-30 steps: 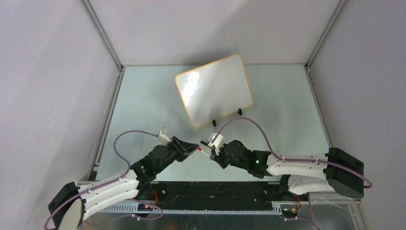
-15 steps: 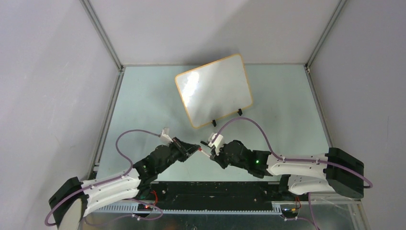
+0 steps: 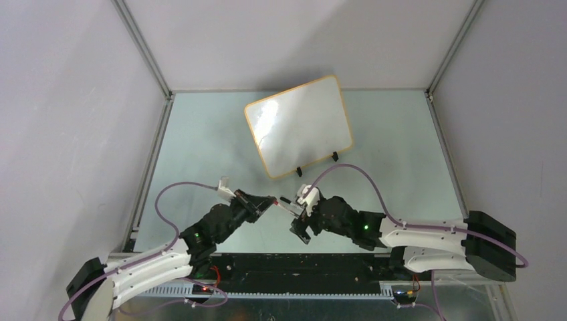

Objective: Write a sentence on the whiteboard
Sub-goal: Pass from the right arm to the left

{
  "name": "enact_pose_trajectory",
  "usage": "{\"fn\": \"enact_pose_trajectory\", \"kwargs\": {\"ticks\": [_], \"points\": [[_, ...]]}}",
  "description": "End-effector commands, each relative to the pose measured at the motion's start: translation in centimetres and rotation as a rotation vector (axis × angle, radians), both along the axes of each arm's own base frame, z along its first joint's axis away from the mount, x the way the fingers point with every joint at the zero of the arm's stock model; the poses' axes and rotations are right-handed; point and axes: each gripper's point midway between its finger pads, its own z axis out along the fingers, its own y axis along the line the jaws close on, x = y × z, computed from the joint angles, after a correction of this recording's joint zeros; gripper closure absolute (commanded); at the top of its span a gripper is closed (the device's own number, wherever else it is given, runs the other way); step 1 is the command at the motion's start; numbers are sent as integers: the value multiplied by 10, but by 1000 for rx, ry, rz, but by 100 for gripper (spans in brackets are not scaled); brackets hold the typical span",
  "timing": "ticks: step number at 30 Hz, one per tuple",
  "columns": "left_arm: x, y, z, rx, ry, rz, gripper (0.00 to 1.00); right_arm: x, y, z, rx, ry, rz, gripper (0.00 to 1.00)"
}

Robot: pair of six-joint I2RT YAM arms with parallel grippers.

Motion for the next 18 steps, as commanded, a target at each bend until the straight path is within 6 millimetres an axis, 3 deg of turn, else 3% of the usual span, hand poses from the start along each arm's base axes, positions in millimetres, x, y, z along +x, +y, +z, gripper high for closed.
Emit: {"fn": "enact_pose_trajectory", "kwargs": {"ticks": [1,3,7,18], "points": [[9,15,14,-43,-28,99,100,9,-5,33,141,-34,-39,4],[10,19,18,-59,-34,119,100,16,-15,41,189,-21,-68,3],[10,22,31,-127,-36,138,100,12,-24,63,336,60,-65,6],[3,10,83,-363,-27,78,100,5,-28,128,659,133,-132,9]]}}
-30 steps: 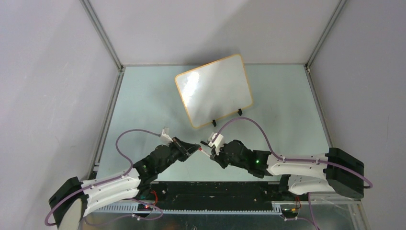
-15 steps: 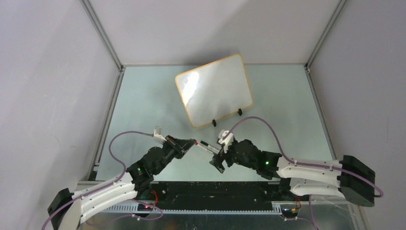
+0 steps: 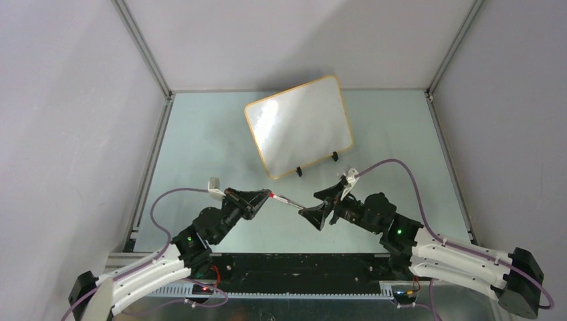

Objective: Write a sentence on the whiteboard
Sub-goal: Pass from the right arm to the left, then open the pen cap of the whiteboard marker.

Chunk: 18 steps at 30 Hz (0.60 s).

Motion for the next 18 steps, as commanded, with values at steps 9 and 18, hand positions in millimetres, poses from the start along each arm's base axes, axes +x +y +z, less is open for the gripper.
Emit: {"fn": "enact_pose_trajectory", "kwargs": {"ticks": [9,18], "points": [[-3,-12,57,-229,-26,-50,100,4,23,46,251,58,-73,17],[-4,-17,63,-264,-22,-72,100,5,42,52,286,38,-72,36]]}}
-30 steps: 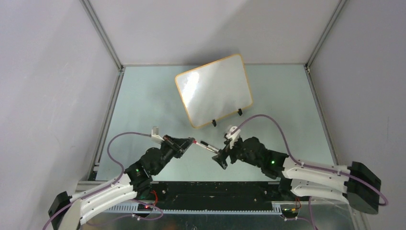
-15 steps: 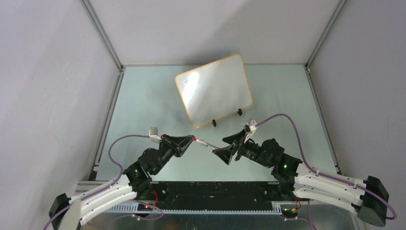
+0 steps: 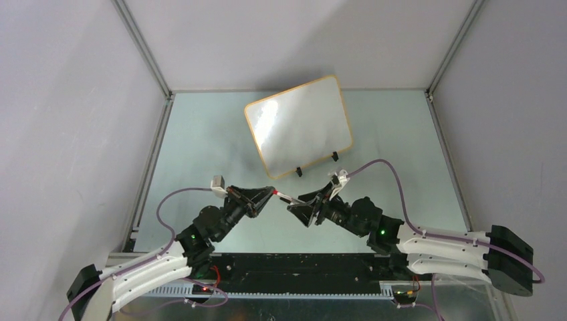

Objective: Write a sentence on the whiteboard
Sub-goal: Open the pen cap of the whiteboard marker.

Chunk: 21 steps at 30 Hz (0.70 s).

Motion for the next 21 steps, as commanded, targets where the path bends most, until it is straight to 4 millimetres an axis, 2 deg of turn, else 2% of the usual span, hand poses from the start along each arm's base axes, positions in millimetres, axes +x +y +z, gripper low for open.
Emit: {"fn": "enact_pose_trajectory", "kwargs": {"ticks": [1,15,21], "points": [[-2,-3,37,-100,-44,-19,100,8,6,39,126,-39,-38,39],[-2,-4,34,-106,-30,-23,100,12,19,44,123,-45,-33,62],[-3,-3,34,-108,-30,-24,100,12,22,43,127,-40,-27,68]]}}
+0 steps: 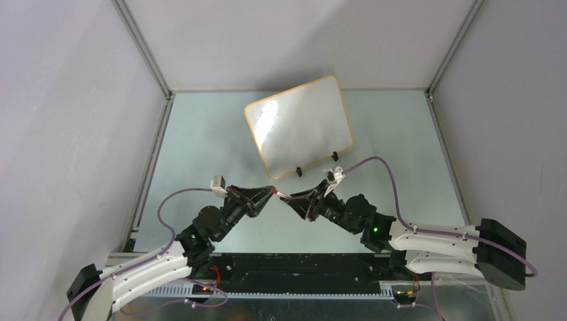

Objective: Write a sentence on the whiteboard
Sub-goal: Open the pen cap of the whiteboard marker.

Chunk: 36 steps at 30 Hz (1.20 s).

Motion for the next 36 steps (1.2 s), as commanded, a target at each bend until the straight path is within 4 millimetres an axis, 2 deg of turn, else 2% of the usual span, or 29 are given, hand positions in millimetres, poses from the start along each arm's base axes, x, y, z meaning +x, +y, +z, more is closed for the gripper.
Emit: {"fn": "enact_pose_trajectory", "kwargs": {"ticks": [1,6,14,16,21,23,26,27,28,29,30,31,32,33,36], "points": [[-2,-2,27,-65,-36,-13,100,3,6,33,87,-38,-9,68],[-3,-3,26,-58,-29,-22,100,2,6,33,90,-34,-2,74],[-3,-5,24,-54,-21,-32,100,1,7,34,92,-35,14,72],[-4,-6,23,-54,-19,-34,100,1,7,35,94,-35,19,75],[-3,-6,21,-52,-15,-32,100,1,7,35,95,-30,29,99],[-2,-3,17,-53,-8,-17,100,1,6,32,86,-23,28,100],[5,11,7,-59,-1,52,100,-1,1,28,60,-10,27,100],[12,19,4,-60,1,89,100,-1,-1,20,29,6,26,100],[13,26,-7,-51,13,109,100,-3,-5,21,28,6,28,100],[23,38,-11,-57,24,159,100,-5,-8,13,1,20,29,100],[22,45,-28,-40,43,165,100,-7,-13,13,3,21,31,100],[30,60,-34,-39,48,218,100,-10,-20,6,-8,28,30,100],[30,63,-44,-24,62,217,100,-12,-24,1,-19,41,29,100],[35,74,-51,-16,71,254,100,-13,-32,-3,-13,43,24,100],[41,90,-56,0,69,311,100,-18,-46,-15,-5,76,29,100]]}}
